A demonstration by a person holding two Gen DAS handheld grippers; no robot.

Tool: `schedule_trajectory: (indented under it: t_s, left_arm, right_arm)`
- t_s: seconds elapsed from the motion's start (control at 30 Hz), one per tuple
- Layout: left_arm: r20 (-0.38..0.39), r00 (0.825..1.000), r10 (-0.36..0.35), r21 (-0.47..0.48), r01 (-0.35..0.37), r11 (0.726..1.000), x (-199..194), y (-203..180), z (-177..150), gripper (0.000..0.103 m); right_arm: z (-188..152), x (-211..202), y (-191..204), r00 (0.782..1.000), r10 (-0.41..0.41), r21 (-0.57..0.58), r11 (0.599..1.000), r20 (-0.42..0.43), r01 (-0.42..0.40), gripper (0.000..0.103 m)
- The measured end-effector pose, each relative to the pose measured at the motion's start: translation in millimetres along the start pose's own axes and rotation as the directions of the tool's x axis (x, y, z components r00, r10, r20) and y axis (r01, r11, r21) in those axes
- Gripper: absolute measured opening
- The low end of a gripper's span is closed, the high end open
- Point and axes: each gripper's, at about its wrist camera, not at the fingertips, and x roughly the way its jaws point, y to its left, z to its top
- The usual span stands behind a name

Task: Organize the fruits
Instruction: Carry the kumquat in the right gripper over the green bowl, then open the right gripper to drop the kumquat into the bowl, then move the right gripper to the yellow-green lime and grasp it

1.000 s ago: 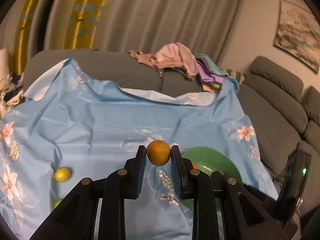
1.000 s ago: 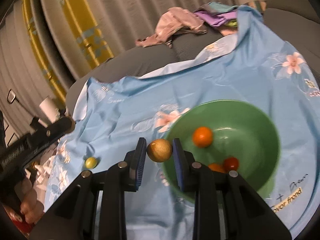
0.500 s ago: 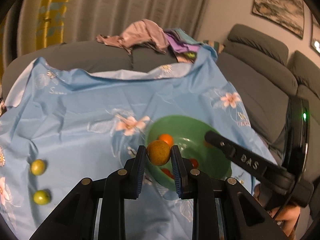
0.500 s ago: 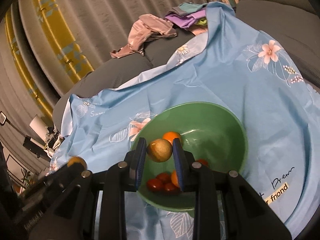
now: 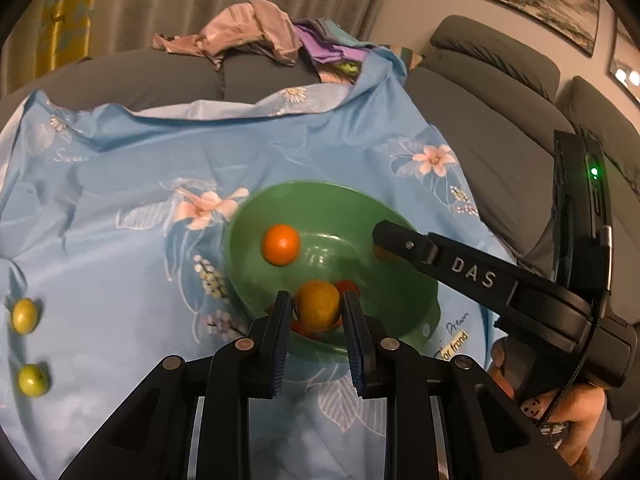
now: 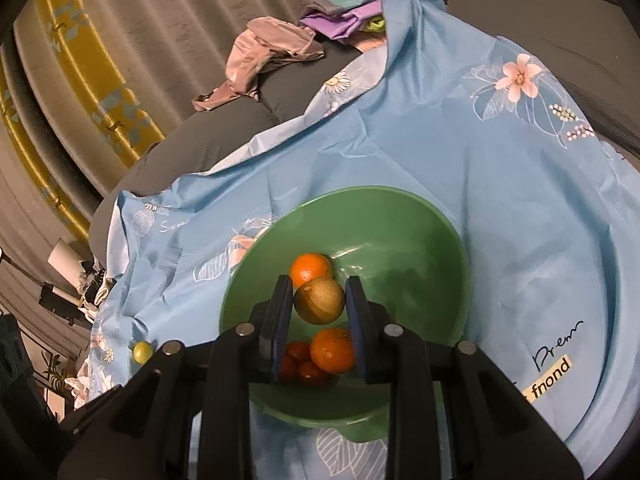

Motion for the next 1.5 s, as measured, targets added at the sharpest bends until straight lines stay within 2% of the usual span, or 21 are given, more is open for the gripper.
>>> schedule_trajectory:
  t_s: [0.23, 0.47, 0.9, 0.97, 1.03, 1.07, 1.13, 1.27, 1.3, 1.37, 1.4, 1.5]
  left_arm:
    - [-0.037, 0.999, -0.028, 0.018, 0.028, 0.999, 11.7, -10.4, -4.8, 0.025]
    - [-0.055, 0.996, -0.075, -0.003, 0.075, 0.997, 20.3, -12.4, -6.8, 0.025]
    - [-0.042, 0.991, -0.130, -0.045, 0.128, 0.991, 23.9, -9.5, -4.3, 0.025]
    - [-0.029, 0.991, -0.129, -0.053, 0.128, 0.990, 18.6, -6.6, -2.0, 0.029]
    - [-0.014, 0.992, -0.125, -0.064, 0.124, 0.990, 12.2, -1.4, -0.1, 0.044]
    - [-0.008, 0.994, -0.110, -0.070, 0.109, 0.992, 7.7, 2.8, 1.5, 0.045]
    - [0.007, 0.997, -0.072, -0.076, 0.072, 0.995, -1.1, 10.8, 3.5, 0.046]
    - [0.019, 0.999, 0.037, -0.125, -0.034, 0.992, -27.1, 43.5, 3.1, 0.046]
    - [0.019, 0.998, 0.059, -0.138, -0.056, 0.989, -31.7, 51.5, 1.1, 0.046]
    - [0.030, 0.991, 0.134, -0.185, -0.126, 0.975, -47.5, 76.6, -4.3, 0.046]
    - [0.020, 0.981, 0.195, -0.212, -0.186, 0.959, -55.9, 93.7, -8.6, 0.046]
    - [-0.038, 0.949, 0.312, -0.269, -0.310, 0.912, -70.1, 138.7, -18.9, 0.046]
  right_arm:
    - [0.1, 3.2, -8.4, 1.000, -0.012, 0.021, 1.000, -0.014, 0.012, 0.029]
    - [-1.0, 4.1, -9.2, 1.000, -0.018, 0.020, 1.000, -0.018, 0.018, 0.028]
    - [0.6, 3.4, -10.0, 0.999, -0.032, 0.021, 0.999, -0.019, 0.032, 0.029]
    - [1.0, 2.3, -8.8, 1.000, -0.025, 0.018, 1.000, -0.015, 0.026, 0.029]
    - [1.4, 1.7, -7.5, 1.000, -0.016, 0.016, 1.000, -0.015, 0.016, 0.030]
    - [1.5, 1.9, -6.5, 1.000, -0.009, 0.014, 1.000, -0.016, 0.009, 0.032]
    - [0.9, 3.1, -3.1, 1.000, 0.005, 0.005, 1.000, -0.021, -0.004, 0.040]
    - [-1.0, 6.1, 11.3, 0.999, 0.037, -0.029, 0.999, -0.037, -0.038, 0.043]
    - [-2.0, 7.2, 19.1, 0.997, 0.066, -0.044, 0.997, -0.047, -0.068, 0.044]
    - [-5.7, 9.1, 32.0, 0.990, 0.124, -0.070, 0.989, -0.067, -0.129, 0.049]
    - [-9.3, 11.7, 44.1, 0.981, 0.170, -0.092, 0.980, -0.089, -0.178, 0.053]
    - [-21.6, 21.8, 77.5, 0.951, 0.265, -0.144, 0.947, -0.161, -0.288, 0.055]
